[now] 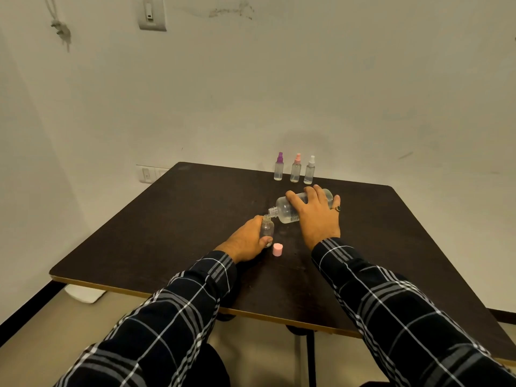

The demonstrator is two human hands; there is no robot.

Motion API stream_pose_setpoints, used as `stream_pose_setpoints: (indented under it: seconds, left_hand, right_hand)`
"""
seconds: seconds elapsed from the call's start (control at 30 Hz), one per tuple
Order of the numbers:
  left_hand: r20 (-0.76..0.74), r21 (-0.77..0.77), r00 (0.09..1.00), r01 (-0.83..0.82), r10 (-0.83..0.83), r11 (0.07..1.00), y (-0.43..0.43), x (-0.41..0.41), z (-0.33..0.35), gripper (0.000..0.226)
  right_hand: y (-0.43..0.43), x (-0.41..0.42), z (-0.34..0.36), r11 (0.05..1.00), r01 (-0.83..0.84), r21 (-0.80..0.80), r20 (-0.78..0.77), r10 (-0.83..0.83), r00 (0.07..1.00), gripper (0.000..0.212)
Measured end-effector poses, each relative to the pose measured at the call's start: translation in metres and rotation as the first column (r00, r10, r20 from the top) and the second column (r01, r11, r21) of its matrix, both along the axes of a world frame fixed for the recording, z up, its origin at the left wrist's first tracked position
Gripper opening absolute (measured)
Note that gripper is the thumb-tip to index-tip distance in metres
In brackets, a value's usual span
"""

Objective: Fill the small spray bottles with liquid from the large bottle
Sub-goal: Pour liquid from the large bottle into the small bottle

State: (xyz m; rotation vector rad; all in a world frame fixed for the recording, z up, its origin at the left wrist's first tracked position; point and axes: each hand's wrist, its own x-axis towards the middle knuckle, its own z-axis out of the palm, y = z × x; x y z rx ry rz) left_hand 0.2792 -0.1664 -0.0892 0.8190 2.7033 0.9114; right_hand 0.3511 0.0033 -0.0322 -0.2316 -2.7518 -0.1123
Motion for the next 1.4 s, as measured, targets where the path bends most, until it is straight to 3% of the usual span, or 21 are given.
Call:
stream_pose_setpoints:
  seconds: [1.4]
  left_hand:
    - [0.007,0.0,1.0,0.0,0.0,1.0,-0.0001,-0.0001,-0.0003,0.05]
  right_hand:
    - [0.003,-0.0053,-0.001,0.999,-0.015,0.033,-0.011,0.016,1.0,0.08]
